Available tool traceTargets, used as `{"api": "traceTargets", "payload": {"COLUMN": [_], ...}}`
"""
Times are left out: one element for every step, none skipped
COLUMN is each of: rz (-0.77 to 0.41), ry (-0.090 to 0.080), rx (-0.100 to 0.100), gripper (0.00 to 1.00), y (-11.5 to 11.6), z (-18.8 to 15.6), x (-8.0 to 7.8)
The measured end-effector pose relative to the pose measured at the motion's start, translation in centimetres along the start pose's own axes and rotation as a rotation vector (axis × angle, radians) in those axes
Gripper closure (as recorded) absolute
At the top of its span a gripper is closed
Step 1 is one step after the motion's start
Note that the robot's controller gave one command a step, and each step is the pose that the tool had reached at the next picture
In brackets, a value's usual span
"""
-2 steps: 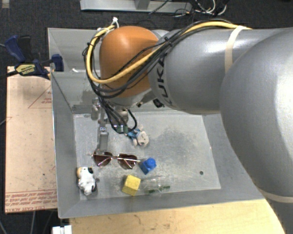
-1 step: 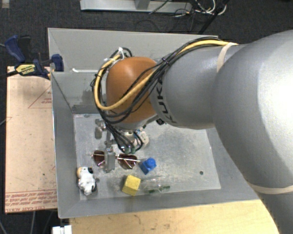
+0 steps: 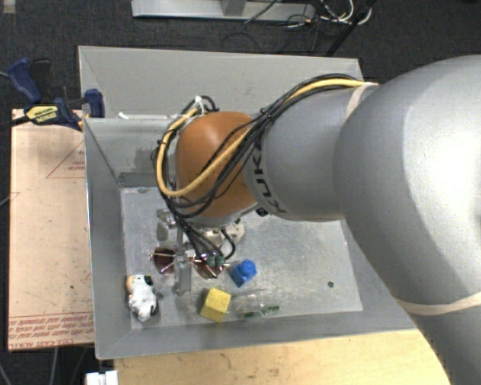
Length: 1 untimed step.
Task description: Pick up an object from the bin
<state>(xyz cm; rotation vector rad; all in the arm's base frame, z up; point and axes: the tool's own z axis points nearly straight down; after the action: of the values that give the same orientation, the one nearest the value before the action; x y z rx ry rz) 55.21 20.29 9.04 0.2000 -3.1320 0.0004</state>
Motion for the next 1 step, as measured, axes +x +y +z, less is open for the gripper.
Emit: {"api": "traceTargets", "payload": {"rz": [-0.064], "ry": [-0.01], "rx": [-0.001], "gripper": [0.0], "y": [-2.77], "z": [-4.04], "x": [-1.47]}}
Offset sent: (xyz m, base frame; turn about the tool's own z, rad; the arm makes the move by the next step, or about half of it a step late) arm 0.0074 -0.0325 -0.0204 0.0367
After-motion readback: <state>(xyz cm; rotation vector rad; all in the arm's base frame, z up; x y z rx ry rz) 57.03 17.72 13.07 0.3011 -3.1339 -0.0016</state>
